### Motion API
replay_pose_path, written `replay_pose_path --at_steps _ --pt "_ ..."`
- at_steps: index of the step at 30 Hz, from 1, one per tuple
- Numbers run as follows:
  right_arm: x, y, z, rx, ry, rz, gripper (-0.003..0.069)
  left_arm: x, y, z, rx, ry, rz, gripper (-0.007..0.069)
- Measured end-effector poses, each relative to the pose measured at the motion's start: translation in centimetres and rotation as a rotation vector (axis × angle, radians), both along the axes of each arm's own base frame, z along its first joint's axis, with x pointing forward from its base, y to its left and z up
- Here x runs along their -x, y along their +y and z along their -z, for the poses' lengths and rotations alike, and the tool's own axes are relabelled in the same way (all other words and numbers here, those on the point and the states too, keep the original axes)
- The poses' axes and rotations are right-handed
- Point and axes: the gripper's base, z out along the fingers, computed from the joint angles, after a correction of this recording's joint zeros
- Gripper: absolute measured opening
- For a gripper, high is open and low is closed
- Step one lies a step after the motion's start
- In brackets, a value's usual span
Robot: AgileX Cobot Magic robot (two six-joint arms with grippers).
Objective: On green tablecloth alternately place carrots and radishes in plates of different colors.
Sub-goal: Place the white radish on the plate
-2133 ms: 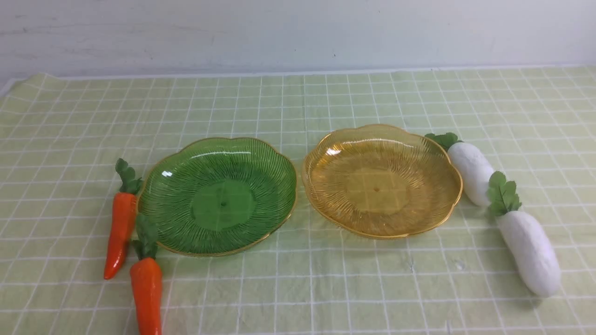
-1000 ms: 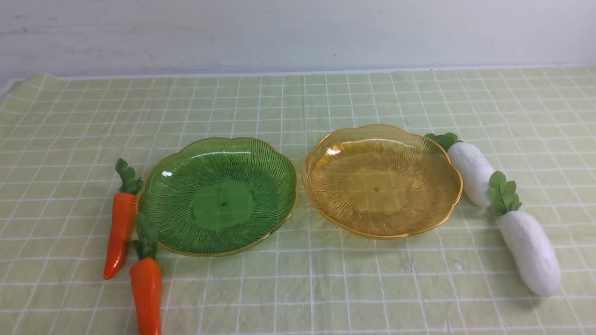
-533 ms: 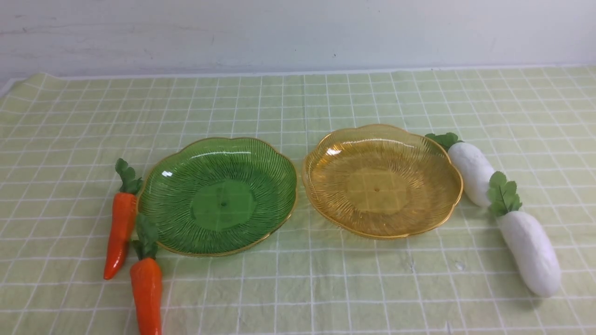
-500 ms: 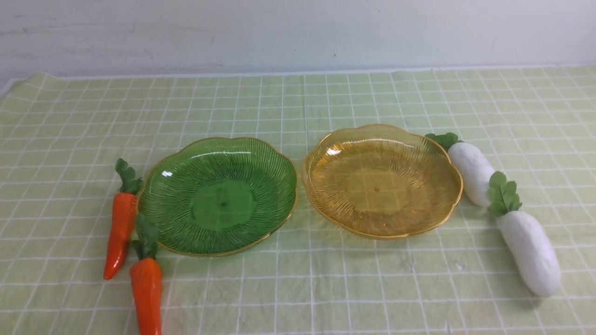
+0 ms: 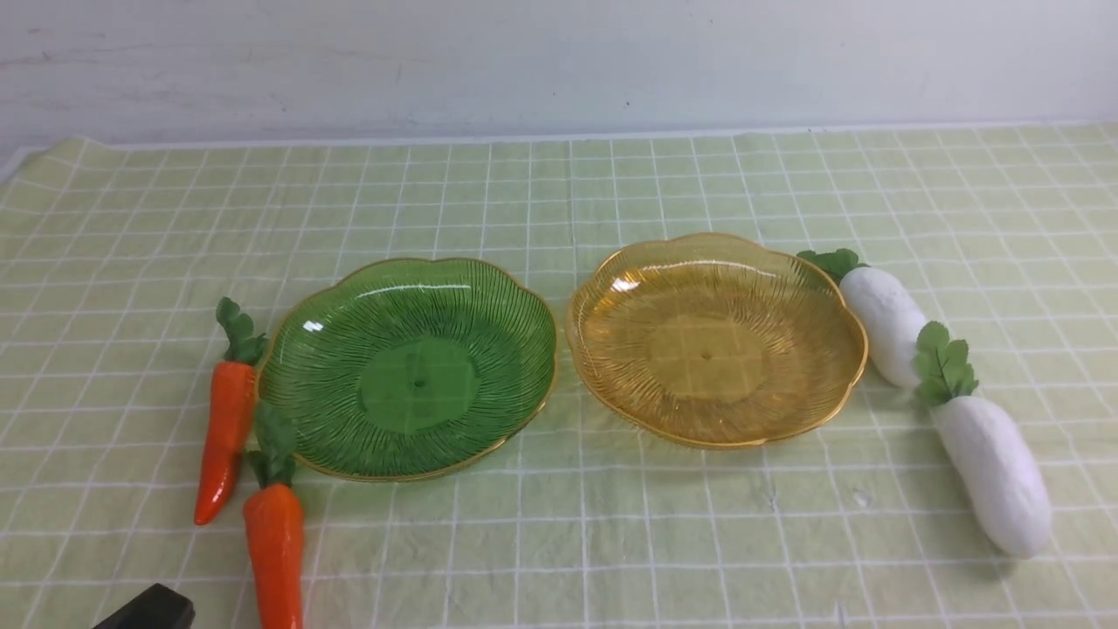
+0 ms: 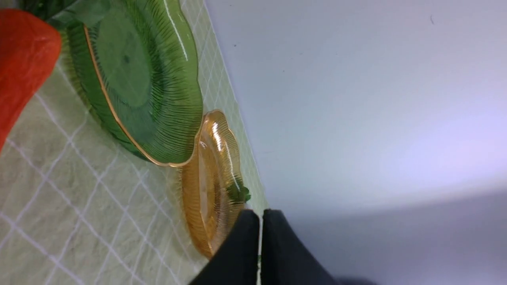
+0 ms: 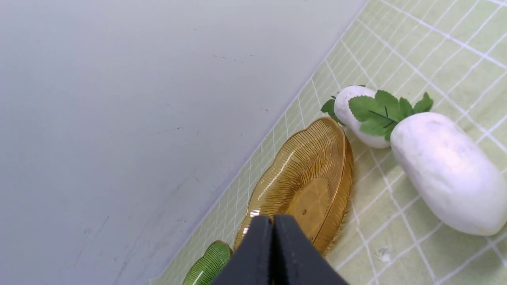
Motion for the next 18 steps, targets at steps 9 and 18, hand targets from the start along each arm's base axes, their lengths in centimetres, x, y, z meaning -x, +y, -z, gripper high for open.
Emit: replay_pose_path --at_steps 9,18 --pt "0.4 0.0 -9.5 0.52 -0.182 0.001 -0.0015 0.9 -0.2 -6.3 -0.175 -0.272 0.015 -0.0008" --pt "-7.0 0.4 -9.2 0.88 0.568 -0.469 -0.0015 -2.5 -3.3 -5.2 -0.563 0.051 0.549 -0.0008"
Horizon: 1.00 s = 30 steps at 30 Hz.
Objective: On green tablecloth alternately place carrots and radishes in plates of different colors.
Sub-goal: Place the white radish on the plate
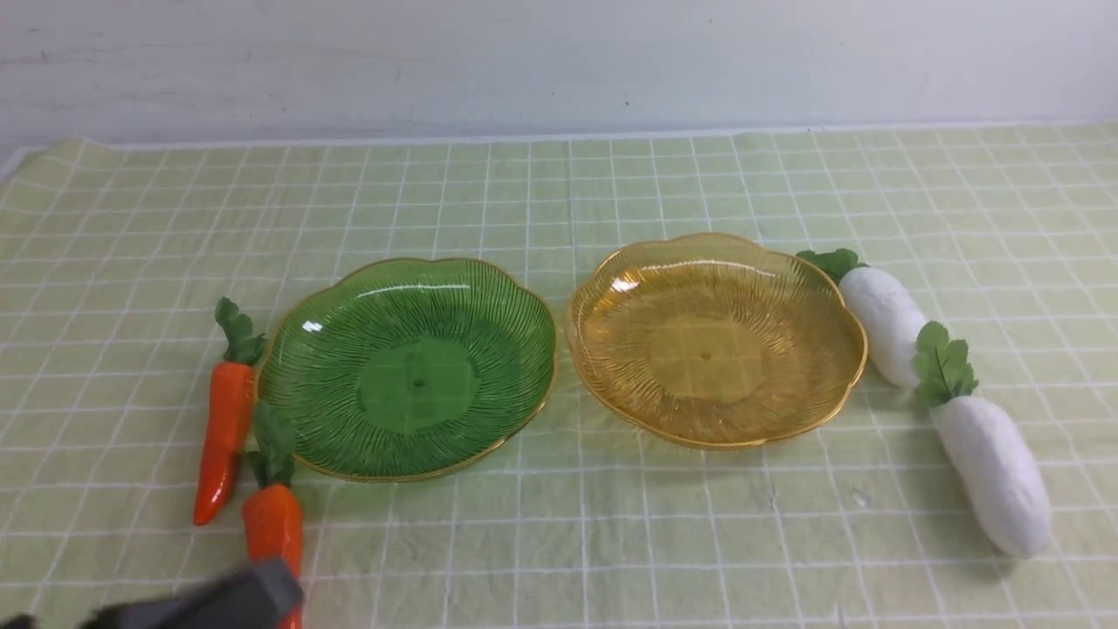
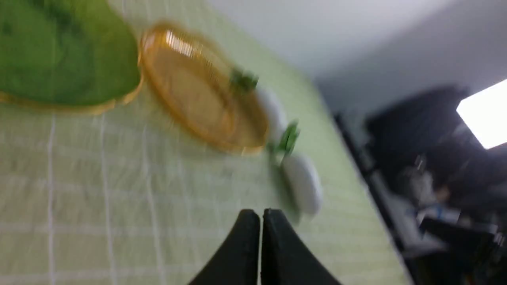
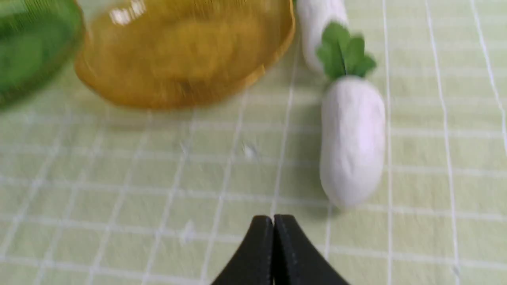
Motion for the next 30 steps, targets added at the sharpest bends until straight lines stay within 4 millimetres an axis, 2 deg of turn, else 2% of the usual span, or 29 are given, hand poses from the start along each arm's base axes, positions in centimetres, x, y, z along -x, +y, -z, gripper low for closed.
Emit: replay_pose_path --at_steps 3,7,14,20,24,25,27,30 --pt "-3.1 -0.3 -0.4 0.028 0.142 0.018 -0.0015 -1.1 -0.2 1.9 -0.159 0.234 0.166 -0.0006" --pt "-6.5 -0.5 0.5 0.047 0.209 0.015 -0.0014 -3.2 0.1 3.2 -0.23 0.356 0.163 -0.0007" --pt "-10.0 -1.1 3.7 0.115 0.261 0.013 0.0007 -4.4 0.4 3.9 -0.246 0.38 0.118 -0.0007" --pt "-11.8 -1.3 5.3 0.131 0.247 0.027 0.0088 -4.5 0.5 3.9 -0.263 0.359 0.111 -0.0007" --pt "-13.2 -1.2 6.7 0.095 0.232 0.057 0.0276 -4.9 0.7 3.9 -0.273 0.334 0.076 -0.0007" --pt "-13.4 -1.2 6.8 0.095 0.223 0.06 0.0297 -4.9 0.7 3.9 -0.273 0.333 0.074 -0.0007" --pt "-14.4 -1.3 7.6 0.092 0.198 0.074 0.0421 -4.9 0.7 3.8 -0.275 0.331 0.072 -0.0007" --pt "-15.4 -1.4 8.9 0.093 0.19 0.084 0.0536 -4.9 0.7 3.8 -0.275 0.331 0.072 -0.0007"
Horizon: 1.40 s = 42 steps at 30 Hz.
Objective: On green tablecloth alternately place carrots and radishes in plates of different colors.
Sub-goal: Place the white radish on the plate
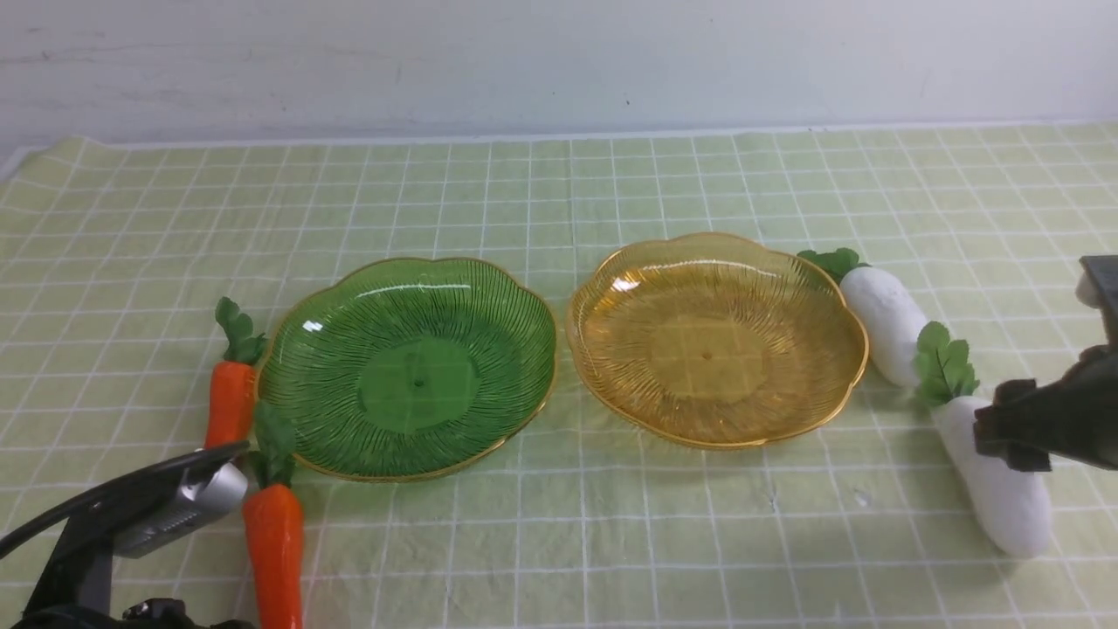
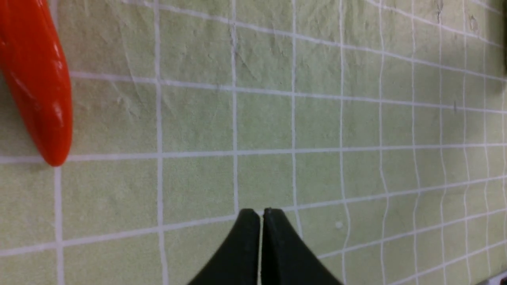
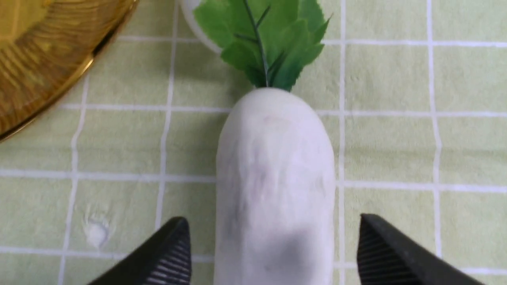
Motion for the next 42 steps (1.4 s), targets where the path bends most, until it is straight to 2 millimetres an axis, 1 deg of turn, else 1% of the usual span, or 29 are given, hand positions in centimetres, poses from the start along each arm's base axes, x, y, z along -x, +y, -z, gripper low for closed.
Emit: replay_pose_path --at_steps 3,5,7,10,11,12,13,15,18,21,25,26,27,28,30,31,33,34,36,37,38,40,41,42 --pt "-0.6 0.0 1.3 0.004 0.028 0.0 0.0598 0.0 0.0 0.0 0.0 0.0 0.0 -0.0007" --pt "-0.8 -0.1 2.1 0.003 0.055 0.003 0.0608 0.0 0.0 0.0 0.0 0.0 0.0 -0.0007" --pt "-0.9 -0.1 2.9 0.003 0.081 0.003 0.0603 0.0 0.0 0.0 0.0 0.0 0.0 -0.0007" --pt "-1.0 -0.1 3.6 0.001 0.109 0.004 0.0566 0.0 0.0 0.0 -0.008 -0.004 0.007 -0.0007" --pt "-1.0 0.0 3.8 0.001 0.119 0.004 0.0526 0.0 0.1 0.1 -0.021 -0.012 0.022 -0.0007" --pt "-1.0 0.0 3.8 0.0 0.12 0.004 0.0518 0.0 0.1 0.1 -0.022 -0.013 0.024 -0.0007" --pt "-0.9 0.0 3.8 0.0 0.124 0.003 0.0456 0.0 0.1 0.1 -0.031 -0.017 0.032 -0.0007" --pt "-0.9 0.0 3.7 0.002 0.122 0.002 0.0443 0.0 0.1 0.1 -0.035 -0.018 0.035 -0.0007" --pt "-0.7 -0.1 3.0 0.007 0.111 -0.006 0.0444 0.1 0.1 0.1 -0.039 -0.018 0.037 -0.0007" --pt "-0.1 0.0 0.7 0.011 0.077 -0.02 0.0444 0.1 0.1 0.1 -0.04 -0.019 0.038 -0.0007" --pt "0.1 0.5 -3.3 -0.051 0.025 -0.007 0.0444 0.1 0.1 0.1 -0.04 -0.019 0.038 -0.0007" --pt "0.1 0.6 -3.5 -0.063 0.024 -0.005 0.0444 0.1 0.1 0.1 -0.04 -0.019 0.038 -0.0007" --pt "-0.2 1.2 -4.9 -0.114 -0.011 0.004 0.0444 0.1 0.1 0.1 -0.04 -0.019 0.038 -0.0007" --pt "-0.4 1.8 -5.6 -0.159 -0.032 0.01 0.0444 0.1 0.1 0.1 -0.04 -0.019 0.038 -0.0007" --pt "-1.0 3.2 -6.4 -0.234 -0.062 -0.005 0.0444 0.1 0.1 0.1 -0.04 -0.019 0.038 -0.0007" --pt "-1.1 3.6 -6.5 -0.246 -0.065 -0.015 0.0444 0.1 0.1 0.1 -0.04 -0.019 0.038 -0.0007" --pt "-2.2 6.1 -7.0 -0.276 -0.106 -0.114 0.0444 0.1 0.1 0.1 -0.04 -0.019 0.038 -0.0007" --pt "-3.0 7.4 -7.0 -0.274 -0.121 -0.174 0.0444 0.0 0.1 0.1 -0.041 -0.021 0.035 -0.0007" --pt "-3.7 8.8 -6.9 -0.263 -0.134 -0.241 0.0444 0.0 0.2 0.1 -0.044 -0.027 0.03 -0.0007" --pt "-4.7 10.1 -6.4 -0.245 -0.145 -0.301 0.0444 -0.2 0.3 0.1 -0.049 -0.037 0.019 -0.0007" --pt "-4.9 10.2 -6.4 -0.245 -0.145 -0.304 0.0444 -0.2 0.3 0.1 -0.05 -0.04 0.017 -0.0007" --pt "-6.5 11.7 -5.0 -0.219 -0.142 -0.355 0.0444 -0.3 0.4 0.1 -0.056 -0.053 0.005 -0.0007" --pt "-7.1 12.0 -4.3 -0.214 -0.136 -0.357 0.0444 -0.3 0.4 0.1 -0.056 -0.054 0.003 -0.0007" --pt "-7.2 12.0 -4.1 -0.213 -0.134 -0.358 0.0444 -0.4 0.4 0.0 -0.057 -0.055 0.002 -0.0007"
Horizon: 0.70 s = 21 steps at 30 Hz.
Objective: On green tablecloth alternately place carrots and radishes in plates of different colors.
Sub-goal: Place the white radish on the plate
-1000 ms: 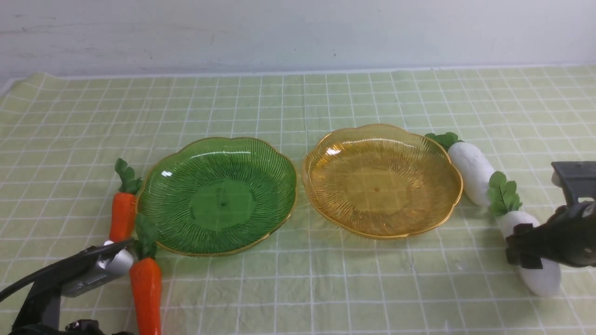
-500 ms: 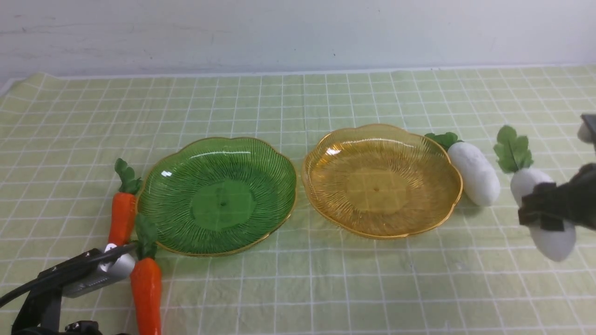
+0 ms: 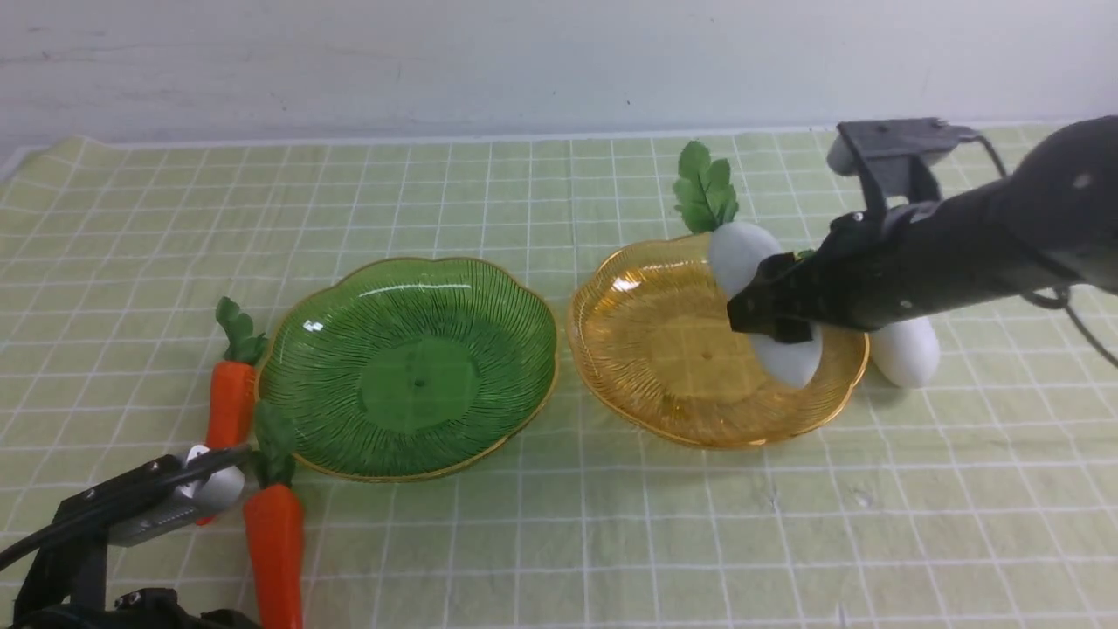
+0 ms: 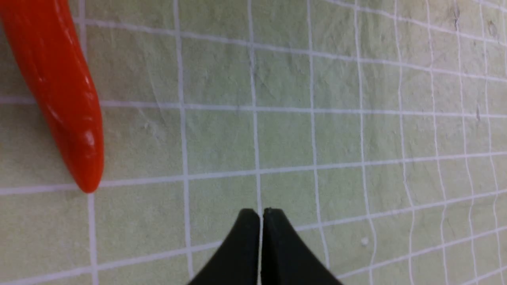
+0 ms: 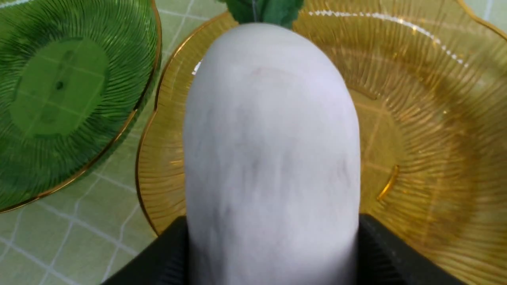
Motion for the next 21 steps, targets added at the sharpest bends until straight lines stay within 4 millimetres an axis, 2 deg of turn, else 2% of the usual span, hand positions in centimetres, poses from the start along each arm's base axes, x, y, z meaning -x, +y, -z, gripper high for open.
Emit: replay_pose_path --at_steps 2,5,6,9,12,15,17,21 --pt "-1.3 0.3 2.2 0.019 0.02 0.012 0.0444 0.0 0.0 0.0 0.0 -0.001 -0.001 -0.0007" --pt "-2.2 0.4 4.7 0.04 0.058 0.025 0.0454 0.0 0.0 0.0 0.0 -0.001 -0.001 -0.0007" --pt "-2.3 0.4 5.0 0.042 0.063 0.026 0.0456 0.0 0.0 0.0 0.0 -0.001 -0.001 -0.0007" --pt "-2.5 0.5 6.2 0.051 0.087 0.028 0.0545 0.0 0.0 0.0 0.0 -0.001 -0.001 -0.0007" --pt "-2.7 0.5 5.9 0.048 0.077 0.028 0.0633 0.0 0.0 0.0 0.0 -0.001 -0.001 -0.0007" --pt "-3.1 0.6 5.2 0.037 0.061 0.033 0.0674 0.0 0.0 0.0 0.0 -0.001 -0.001 -0.0007" --pt "-3.8 0.0 4.3 0.008 0.051 0.074 0.0686 0.0 0.0 0.0 0.0 -0.001 -0.001 -0.0007" --pt "-5.3 -2.8 2.4 -0.057 0.024 0.207 0.0689 0.0 0.0 0.0 -0.001 -0.001 0.0 -0.0007"
